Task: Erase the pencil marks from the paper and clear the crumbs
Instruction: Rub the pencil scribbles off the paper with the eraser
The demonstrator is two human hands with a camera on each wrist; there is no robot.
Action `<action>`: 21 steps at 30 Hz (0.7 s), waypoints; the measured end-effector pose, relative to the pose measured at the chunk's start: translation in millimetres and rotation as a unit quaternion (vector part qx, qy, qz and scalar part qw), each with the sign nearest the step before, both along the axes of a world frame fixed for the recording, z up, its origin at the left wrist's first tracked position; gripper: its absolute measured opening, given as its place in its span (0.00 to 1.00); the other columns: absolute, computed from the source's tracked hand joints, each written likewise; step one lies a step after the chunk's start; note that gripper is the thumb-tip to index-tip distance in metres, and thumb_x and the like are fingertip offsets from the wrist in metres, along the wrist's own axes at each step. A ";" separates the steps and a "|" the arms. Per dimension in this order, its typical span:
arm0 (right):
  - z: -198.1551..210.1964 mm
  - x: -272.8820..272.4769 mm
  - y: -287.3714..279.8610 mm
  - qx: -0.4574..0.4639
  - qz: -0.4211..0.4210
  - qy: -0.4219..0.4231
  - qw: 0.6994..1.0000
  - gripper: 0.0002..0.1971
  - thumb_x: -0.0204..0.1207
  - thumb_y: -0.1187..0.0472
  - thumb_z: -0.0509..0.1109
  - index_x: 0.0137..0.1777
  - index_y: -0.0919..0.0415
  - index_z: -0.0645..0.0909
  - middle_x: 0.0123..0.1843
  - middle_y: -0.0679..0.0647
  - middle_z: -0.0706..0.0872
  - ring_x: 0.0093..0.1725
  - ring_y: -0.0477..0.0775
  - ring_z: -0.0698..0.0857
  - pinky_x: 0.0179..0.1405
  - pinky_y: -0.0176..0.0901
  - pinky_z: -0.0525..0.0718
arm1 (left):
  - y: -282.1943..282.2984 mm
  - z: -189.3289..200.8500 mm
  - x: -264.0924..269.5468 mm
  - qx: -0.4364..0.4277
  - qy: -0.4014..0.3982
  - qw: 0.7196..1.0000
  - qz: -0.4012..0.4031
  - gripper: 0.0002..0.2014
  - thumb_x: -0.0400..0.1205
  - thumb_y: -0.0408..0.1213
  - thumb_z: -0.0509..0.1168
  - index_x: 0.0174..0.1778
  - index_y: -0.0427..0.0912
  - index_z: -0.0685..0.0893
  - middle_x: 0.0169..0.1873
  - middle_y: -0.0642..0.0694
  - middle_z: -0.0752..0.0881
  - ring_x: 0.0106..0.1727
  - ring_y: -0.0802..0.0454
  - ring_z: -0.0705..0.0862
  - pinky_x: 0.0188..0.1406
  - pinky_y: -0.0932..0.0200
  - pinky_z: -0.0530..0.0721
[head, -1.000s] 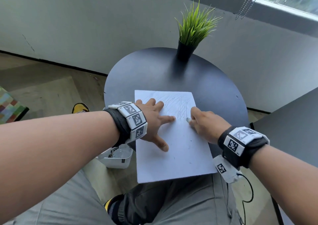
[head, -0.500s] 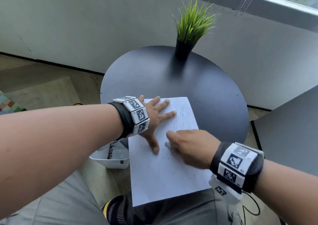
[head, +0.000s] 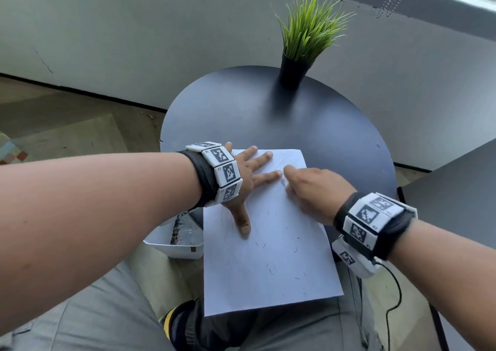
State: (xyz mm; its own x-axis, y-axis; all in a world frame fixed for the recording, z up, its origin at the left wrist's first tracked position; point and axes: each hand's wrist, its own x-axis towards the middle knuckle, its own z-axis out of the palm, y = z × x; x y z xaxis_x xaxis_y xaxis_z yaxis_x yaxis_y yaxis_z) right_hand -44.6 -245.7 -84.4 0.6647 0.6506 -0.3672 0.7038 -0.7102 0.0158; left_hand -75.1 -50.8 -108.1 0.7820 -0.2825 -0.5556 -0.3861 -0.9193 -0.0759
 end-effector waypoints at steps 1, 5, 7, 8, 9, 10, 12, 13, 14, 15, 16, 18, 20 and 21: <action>-1.7 -11.6 3.9 0.008 0.031 0.018 0.999 0.05 0.82 0.58 0.55 0.55 0.52 0.63 0.55 0.56 0.82 0.50 0.67 0.83 0.46 0.53 0.82 | 0.0 0.3 -0.4 0.000 0.001 1.000 -0.001 0.73 0.53 0.84 0.67 0.83 0.64 0.27 0.84 0.48 0.26 0.87 0.39 0.33 0.77 0.19 0.49; -4.0 -30.9 7.5 0.001 0.104 0.068 0.992 0.05 0.83 0.54 0.54 0.49 0.49 0.59 0.49 0.53 0.79 0.49 0.65 0.83 0.39 0.51 0.78 | 0.0 1.1 0.0 -0.004 0.005 1.000 0.000 0.73 0.53 0.83 0.69 0.82 0.64 0.26 0.84 0.48 0.25 0.86 0.39 0.32 0.77 0.19 0.49; -2.8 0.2 2.3 0.014 0.020 0.031 0.999 0.05 0.83 0.53 0.54 0.49 0.47 0.59 0.52 0.56 0.82 0.51 0.66 0.83 0.42 0.51 0.79 | 0.0 0.3 1.0 -0.006 0.005 1.000 0.002 0.74 0.51 0.83 0.68 0.81 0.65 0.25 0.84 0.49 0.25 0.87 0.40 0.32 0.77 0.19 0.50; -2.3 9.0 -0.7 0.021 0.002 0.015 1.000 0.07 0.83 0.53 0.55 0.47 0.48 0.57 0.49 0.56 0.81 0.50 0.67 0.84 0.44 0.53 0.81 | -0.1 -0.1 0.9 -0.006 0.005 1.000 0.004 0.74 0.51 0.84 0.68 0.81 0.65 0.24 0.84 0.49 0.25 0.87 0.40 0.32 0.76 0.18 0.51; -3.4 7.8 -2.0 0.029 0.003 0.012 1.000 0.07 0.83 0.53 0.55 0.47 0.48 0.57 0.47 0.55 0.80 0.50 0.68 0.84 0.44 0.54 0.82 | 0.0 -0.9 0.6 -0.007 0.007 1.000 0.006 0.74 0.51 0.84 0.68 0.81 0.65 0.24 0.84 0.49 0.25 0.86 0.40 0.32 0.76 0.17 0.51; -3.8 -0.5 0.4 0.030 0.022 0.019 0.999 0.05 0.83 0.54 0.54 0.49 0.48 0.59 0.47 0.54 0.79 0.51 0.67 0.84 0.44 0.52 0.81 | 0.3 -1.0 0.3 -0.007 0.009 1.000 0.007 0.74 0.51 0.83 0.68 0.81 0.65 0.25 0.84 0.49 0.25 0.86 0.40 0.32 0.76 0.17 0.51; -7.8 -29.5 6.1 0.032 0.105 0.056 0.992 0.04 0.83 0.54 0.54 0.50 0.49 0.60 0.47 0.51 0.78 0.49 0.66 0.83 0.39 0.49 0.76 | -0.1 -0.3 -0.6 -0.004 0.011 1.000 0.004 0.74 0.52 0.83 0.69 0.82 0.64 0.26 0.84 0.49 0.24 0.86 0.39 0.32 0.76 0.17 0.51; -9.1 -39.0 6.4 0.030 0.132 0.072 0.988 0.05 0.84 0.52 0.52 0.48 0.49 0.58 0.45 0.49 0.75 0.46 0.65 0.82 0.37 0.49 0.75 | -0.5 0.2 -0.5 -0.002 0.009 1.000 0.001 0.74 0.52 0.83 0.68 0.82 0.64 0.26 0.83 0.49 0.24 0.86 0.39 0.32 0.76 0.17 0.51; -6.6 -39.3 6.6 0.021 0.125 0.073 0.989 0.05 0.84 0.51 0.47 0.48 0.50 0.59 0.44 0.48 0.75 0.45 0.64 0.81 0.37 0.49 0.76 | -1.2 0.8 -0.3 -0.001 0.008 1.000 0.001 0.74 0.52 0.83 0.68 0.82 0.63 0.26 0.83 0.48 0.24 0.86 0.39 0.32 0.76 0.18 0.51; -5.0 -29.9 6.0 0.015 0.098 0.057 0.993 0.08 0.84 0.49 0.45 0.49 0.50 0.60 0.45 0.49 0.76 0.47 0.63 0.81 0.39 0.49 0.76 | -1.5 1.0 -0.4 -0.001 0.008 1.000 0.001 0.74 0.53 0.83 0.69 0.82 0.63 0.26 0.83 0.48 0.24 0.86 0.39 0.32 0.76 0.18 0.51; -3.8 -14.4 3.4 0.013 0.055 0.031 0.998 0.09 0.84 0.48 0.45 0.50 0.51 0.62 0.47 0.51 0.78 0.48 0.64 0.82 0.41 0.50 0.77 | -1.6 1.2 -0.5 -0.003 0.008 1.000 0.005 0.74 0.53 0.82 0.69 0.82 0.63 0.26 0.83 0.48 0.24 0.86 0.39 0.32 0.76 0.18 0.51; -4.5 6.8 -5.3 0.030 0.001 -0.003 1.000 0.10 0.86 0.47 0.50 0.47 0.51 0.59 0.43 0.52 0.77 0.46 0.66 0.81 0.43 0.53 0.80 | -2.0 1.0 -1.3 -0.004 0.008 1.000 0.011 0.74 0.53 0.82 0.70 0.82 0.64 0.26 0.84 0.49 0.25 0.86 0.39 0.32 0.76 0.17 0.51; -5.9 -2.8 -5.7 0.039 0.027 0.001 0.999 0.07 0.85 0.51 0.53 0.48 0.50 0.59 0.42 0.49 0.75 0.44 0.65 0.80 0.41 0.53 0.80 | -2.3 0.6 -1.0 -0.004 0.010 1.000 0.014 0.74 0.53 0.81 0.71 0.82 0.64 0.26 0.84 0.48 0.25 0.86 0.38 0.32 0.76 0.17 0.50; -7.5 -15.0 -4.9 0.042 0.065 0.019 0.997 0.05 0.84 0.52 0.53 0.49 0.49 0.59 0.43 0.48 0.74 0.43 0.63 0.78 0.40 0.52 0.80 | -2.8 0.8 -0.7 -0.003 0.013 1.000 0.015 0.74 0.53 0.80 0.71 0.83 0.63 0.26 0.84 0.47 0.25 0.86 0.37 0.32 0.76 0.17 0.49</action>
